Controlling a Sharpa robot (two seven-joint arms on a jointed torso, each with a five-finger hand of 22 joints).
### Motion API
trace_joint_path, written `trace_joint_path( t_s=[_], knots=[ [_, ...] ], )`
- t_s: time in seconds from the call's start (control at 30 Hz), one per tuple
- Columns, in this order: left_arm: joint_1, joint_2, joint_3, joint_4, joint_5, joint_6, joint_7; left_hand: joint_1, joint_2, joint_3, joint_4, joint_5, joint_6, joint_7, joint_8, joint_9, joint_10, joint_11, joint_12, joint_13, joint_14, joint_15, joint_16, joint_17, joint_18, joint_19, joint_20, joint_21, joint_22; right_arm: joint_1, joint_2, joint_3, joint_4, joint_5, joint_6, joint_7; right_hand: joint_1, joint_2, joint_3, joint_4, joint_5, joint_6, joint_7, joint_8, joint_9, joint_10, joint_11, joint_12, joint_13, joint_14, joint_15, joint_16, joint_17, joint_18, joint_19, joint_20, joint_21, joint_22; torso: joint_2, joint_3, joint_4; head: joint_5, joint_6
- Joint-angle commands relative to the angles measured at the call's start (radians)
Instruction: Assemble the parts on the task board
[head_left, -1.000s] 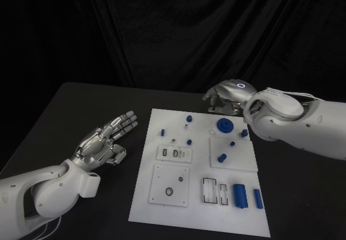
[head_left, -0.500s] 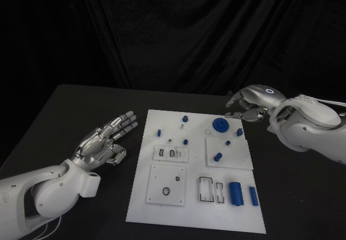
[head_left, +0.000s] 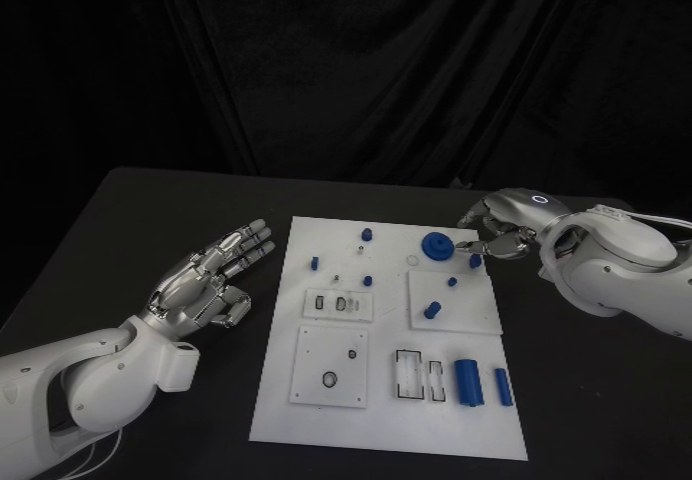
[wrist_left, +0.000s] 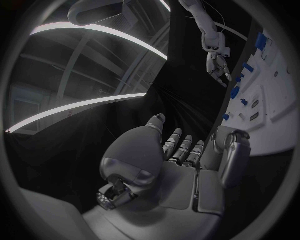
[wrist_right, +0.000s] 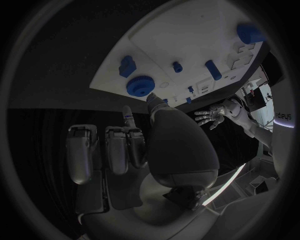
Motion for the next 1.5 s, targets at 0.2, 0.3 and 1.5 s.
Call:
trace_joint_path(
  t_s=[0.2,0.3,1.5],
  knots=[
    [0.002,0.001,0.0,0.0,0.002,0.019,0.16,0.0,0.002,0.01,-0.001,0.007,0.003,0.003,0.006,-0.002,0.002,-0.002,0.004,-0.001,0.0,0.008,0.007,0.002,-0.006,0.104,0.006,0.003,0.263,-0.014,0.014,0.0,-0.005,-0.017,0.009,-0.044,0.044,0.005,0.012,-0.018,0.05,-0.026,-0.01,-0.005,-0.007,0.104,-0.001,0.003,0.263,0.104,-0.001,0.002,0.263,-0.022,0.084,0.0,0.008,0.235,0.001,-0.0037,0.0018,-0.003,-0.006],
    [0.002,0.0,0.0,0.0,0.002,0.02,0.16,-0.002,0.001,0.014,-0.003,0.009,0.005,0.002,0.007,-0.002,0.004,0.003,0.009,0.0,0.001,0.01,0.01,0.002,-0.006,0.104,0.006,0.003,0.263,-0.015,0.019,0.0,-0.007,-0.018,0.01,-0.047,0.048,0.007,0.013,-0.02,0.051,-0.028,-0.012,-0.004,-0.008,0.104,-0.002,0.003,0.263,0.104,-0.002,0.002,0.263,-0.023,0.089,-0.001,0.012,0.241,0.001,-0.003,0.0008,-0.006,-0.011],
    [0.002,0.006,-0.003,-0.01,0.002,0.033,0.149,-0.009,-0.001,0.029,-0.017,0.015,0.019,0.021,0.01,-0.004,0.011,0.016,0.019,0.001,0.003,0.01,0.017,0.003,-0.006,0.104,0.006,0.003,0.263,-0.048,0.11,0.001,-0.088,-0.018,-0.006,-0.041,0.024,0.014,-0.001,-0.003,0.037,-0.002,0.003,0.014,0.011,0.104,0.015,0.003,0.263,0.104,0.01,0.002,0.263,-0.024,0.09,0.006,0.013,0.244,0.0,-0.0039,0.0028,-0.014,-0.019]
  ],
)
